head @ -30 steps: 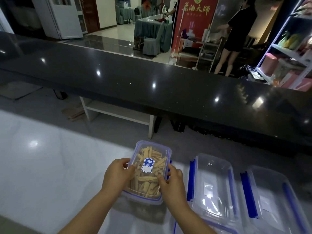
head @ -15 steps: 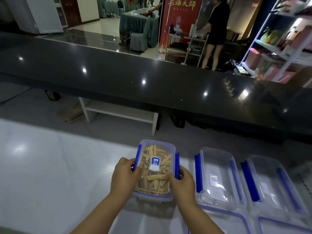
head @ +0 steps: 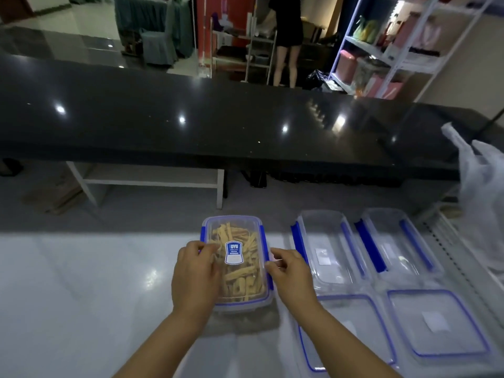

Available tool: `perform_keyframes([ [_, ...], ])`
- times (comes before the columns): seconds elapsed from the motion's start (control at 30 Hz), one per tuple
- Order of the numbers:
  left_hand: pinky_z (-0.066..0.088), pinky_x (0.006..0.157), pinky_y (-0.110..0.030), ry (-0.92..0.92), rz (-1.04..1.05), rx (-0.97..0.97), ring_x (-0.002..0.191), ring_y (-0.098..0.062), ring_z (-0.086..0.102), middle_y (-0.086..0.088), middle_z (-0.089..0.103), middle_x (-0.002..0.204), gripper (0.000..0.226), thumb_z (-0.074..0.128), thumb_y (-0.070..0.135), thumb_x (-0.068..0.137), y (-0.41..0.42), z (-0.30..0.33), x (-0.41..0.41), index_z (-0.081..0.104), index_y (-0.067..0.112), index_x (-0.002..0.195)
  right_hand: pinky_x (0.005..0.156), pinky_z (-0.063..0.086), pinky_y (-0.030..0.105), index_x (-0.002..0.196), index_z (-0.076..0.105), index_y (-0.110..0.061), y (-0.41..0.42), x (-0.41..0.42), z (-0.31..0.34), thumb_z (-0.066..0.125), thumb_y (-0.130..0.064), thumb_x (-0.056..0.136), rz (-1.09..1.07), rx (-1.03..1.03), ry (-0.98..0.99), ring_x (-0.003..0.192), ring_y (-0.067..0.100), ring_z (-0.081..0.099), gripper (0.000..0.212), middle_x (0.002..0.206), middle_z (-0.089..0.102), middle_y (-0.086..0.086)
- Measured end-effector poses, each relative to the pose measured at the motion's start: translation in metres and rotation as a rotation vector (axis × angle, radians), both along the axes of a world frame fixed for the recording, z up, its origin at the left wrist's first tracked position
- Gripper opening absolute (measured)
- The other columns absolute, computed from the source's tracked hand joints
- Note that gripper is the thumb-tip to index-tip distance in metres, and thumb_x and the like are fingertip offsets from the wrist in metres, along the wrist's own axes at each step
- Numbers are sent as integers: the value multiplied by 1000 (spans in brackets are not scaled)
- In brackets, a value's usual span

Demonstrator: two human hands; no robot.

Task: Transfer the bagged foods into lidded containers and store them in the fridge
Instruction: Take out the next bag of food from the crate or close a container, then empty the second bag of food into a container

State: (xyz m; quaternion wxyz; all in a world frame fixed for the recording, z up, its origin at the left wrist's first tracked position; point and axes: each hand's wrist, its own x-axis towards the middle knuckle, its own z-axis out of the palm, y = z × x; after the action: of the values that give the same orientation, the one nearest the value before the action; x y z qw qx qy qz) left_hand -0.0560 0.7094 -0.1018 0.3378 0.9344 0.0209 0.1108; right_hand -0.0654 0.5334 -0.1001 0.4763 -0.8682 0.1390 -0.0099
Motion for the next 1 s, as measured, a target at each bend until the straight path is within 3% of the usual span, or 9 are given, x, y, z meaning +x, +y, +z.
perform_keyframes([
  [0.13,46,79,-25,-58,-201,-17,100,-15,52,3,59,111,26,68,13,81,-34,19,5,66,20,106,72,44,4,108,65,-21,-38,-21,18,59,-14,90,-10,-150,-71,85,0,58,21,97,59,-12],
  [0.23,43,73,-25,-168,-379,35,88,-18,57,2,63,94,23,72,9,76,-75,34,11,69,19,96,71,45,8,93,71,-22,-77,-37,34,59,-10,88,-62,-185,-131,79,1,61,18,84,63,-15],
  [0.37,38,68,-21,-200,-523,4,82,-12,58,10,63,85,14,65,17,80,-138,50,14,70,24,91,72,52,18,88,71,-27,-141,-61,54,59,-8,87,-225,-81,-216,76,6,65,23,80,69,-13],
  [0.5,37,64,-9,-206,-628,-53,76,-1,50,19,55,82,17,62,18,85,-212,61,10,69,27,97,68,53,21,80,68,-35,-223,-81,65,58,-5,87,-356,-58,-271,72,7,66,32,76,70,-11],
  [0.6,33,63,-7,-240,-683,-54,75,-1,50,21,51,82,18,62,18,85,-279,65,10,68,26,100,67,55,32,76,68,-37,-294,-89,68,59,-4,85,-443,-65,-312,70,13,66,34,70,70,-8],
  [0.83,49,58,-26,-402,-795,9,73,-16,61,7,65,80,26,51,30,77,-461,84,9,69,23,94,70,53,27,83,69,-31,-456,-104,78,60,-10,87,-533,-139,-322,75,6,63,23,77,68,-12],
  [1.0,49,61,-34,-566,-821,205,74,-22,59,2,66,79,20,73,18,69,-567,106,30,71,19,89,67,44,20,89,67,-25,-558,-89,83,57,-11,89,-554,-269,-354,80,6,58,18,90,60,-8],
])
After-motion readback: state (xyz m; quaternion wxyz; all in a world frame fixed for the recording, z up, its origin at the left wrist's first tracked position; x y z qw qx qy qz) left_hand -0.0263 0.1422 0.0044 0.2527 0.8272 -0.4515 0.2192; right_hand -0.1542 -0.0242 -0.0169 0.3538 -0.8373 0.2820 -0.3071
